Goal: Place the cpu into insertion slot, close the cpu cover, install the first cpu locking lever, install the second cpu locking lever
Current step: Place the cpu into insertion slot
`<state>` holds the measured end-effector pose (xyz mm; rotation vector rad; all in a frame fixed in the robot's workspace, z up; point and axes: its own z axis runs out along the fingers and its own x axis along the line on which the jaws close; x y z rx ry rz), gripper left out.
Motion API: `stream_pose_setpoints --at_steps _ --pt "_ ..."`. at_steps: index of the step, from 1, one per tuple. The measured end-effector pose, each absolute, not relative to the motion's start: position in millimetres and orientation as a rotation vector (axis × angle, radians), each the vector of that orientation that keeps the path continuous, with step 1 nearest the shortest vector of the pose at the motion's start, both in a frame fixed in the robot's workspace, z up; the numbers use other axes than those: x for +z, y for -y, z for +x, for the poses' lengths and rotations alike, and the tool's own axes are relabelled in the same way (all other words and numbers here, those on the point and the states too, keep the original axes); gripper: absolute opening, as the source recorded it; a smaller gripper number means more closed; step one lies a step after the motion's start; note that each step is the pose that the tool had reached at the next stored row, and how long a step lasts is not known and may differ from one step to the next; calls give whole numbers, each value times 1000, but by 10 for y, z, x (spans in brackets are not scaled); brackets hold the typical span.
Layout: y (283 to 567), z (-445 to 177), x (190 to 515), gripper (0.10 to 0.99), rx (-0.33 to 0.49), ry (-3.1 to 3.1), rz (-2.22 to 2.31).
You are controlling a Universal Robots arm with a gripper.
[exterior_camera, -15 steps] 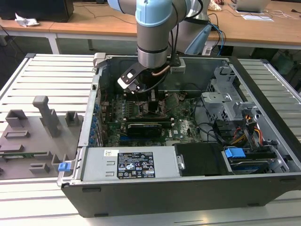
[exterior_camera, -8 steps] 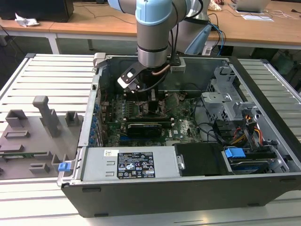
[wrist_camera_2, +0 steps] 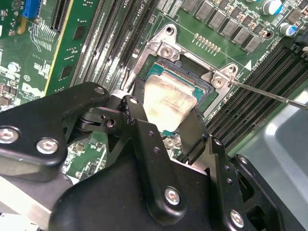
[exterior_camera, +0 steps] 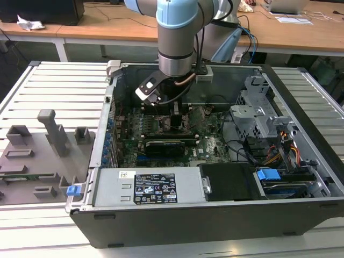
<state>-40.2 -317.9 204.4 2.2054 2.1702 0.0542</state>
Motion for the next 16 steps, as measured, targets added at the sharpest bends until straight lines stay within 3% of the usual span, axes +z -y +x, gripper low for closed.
stream_pose_setpoints --at_steps 16 --pt "3156 -413 2012 529 54 -2170 2205"
